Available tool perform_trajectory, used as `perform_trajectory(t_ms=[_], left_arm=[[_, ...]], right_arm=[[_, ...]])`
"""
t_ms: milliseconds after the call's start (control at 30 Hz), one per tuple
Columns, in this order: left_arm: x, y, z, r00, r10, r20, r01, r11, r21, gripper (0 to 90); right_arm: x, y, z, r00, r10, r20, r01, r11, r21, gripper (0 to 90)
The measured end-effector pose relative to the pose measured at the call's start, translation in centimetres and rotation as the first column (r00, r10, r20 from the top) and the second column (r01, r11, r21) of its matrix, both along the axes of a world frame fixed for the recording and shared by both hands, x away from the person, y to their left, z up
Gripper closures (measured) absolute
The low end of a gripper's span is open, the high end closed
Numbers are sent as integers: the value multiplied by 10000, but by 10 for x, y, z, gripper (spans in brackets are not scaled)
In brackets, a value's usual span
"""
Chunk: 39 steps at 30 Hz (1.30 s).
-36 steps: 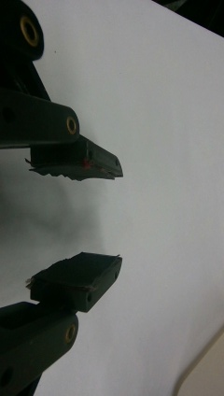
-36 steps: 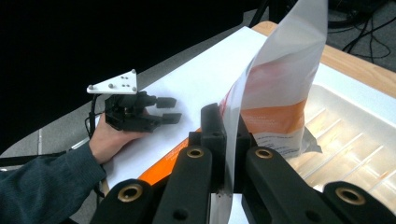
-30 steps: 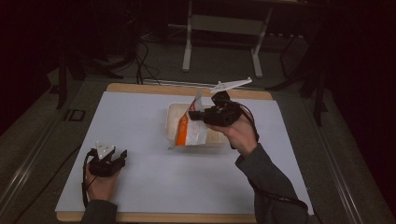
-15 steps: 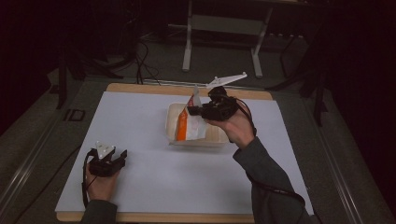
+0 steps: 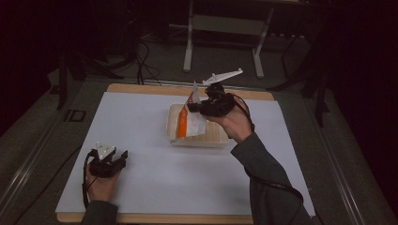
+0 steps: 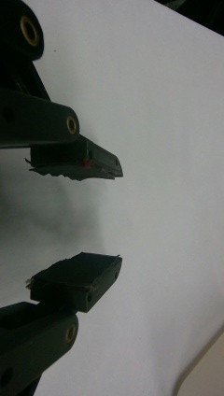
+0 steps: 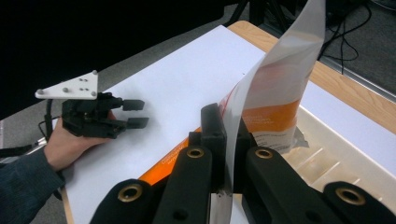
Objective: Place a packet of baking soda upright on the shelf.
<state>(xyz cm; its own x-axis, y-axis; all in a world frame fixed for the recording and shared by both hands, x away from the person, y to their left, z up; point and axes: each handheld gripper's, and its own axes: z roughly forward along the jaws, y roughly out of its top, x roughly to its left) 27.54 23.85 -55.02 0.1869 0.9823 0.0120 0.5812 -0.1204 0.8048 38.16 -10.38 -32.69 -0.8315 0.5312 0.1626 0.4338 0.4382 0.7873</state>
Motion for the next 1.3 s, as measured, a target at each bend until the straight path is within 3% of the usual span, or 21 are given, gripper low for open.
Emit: perform_trajectory(t_ms=[267,733,1300], left_arm=[[0,0,0,10000,-16,-22,16,10000,16,506],[0,0,0,10000,-24,-2,24,10000,-18,506],[0,1,0,10000,-47,-16,47,10000,-30,506]], right_arm=[[7,12,-2,9998,-149,110,154,9988,-459,900],[17,26,-9,9984,-290,484,322,9972,-676,900],[27,38,-18,9967,-614,537,644,9963,-561,900]])
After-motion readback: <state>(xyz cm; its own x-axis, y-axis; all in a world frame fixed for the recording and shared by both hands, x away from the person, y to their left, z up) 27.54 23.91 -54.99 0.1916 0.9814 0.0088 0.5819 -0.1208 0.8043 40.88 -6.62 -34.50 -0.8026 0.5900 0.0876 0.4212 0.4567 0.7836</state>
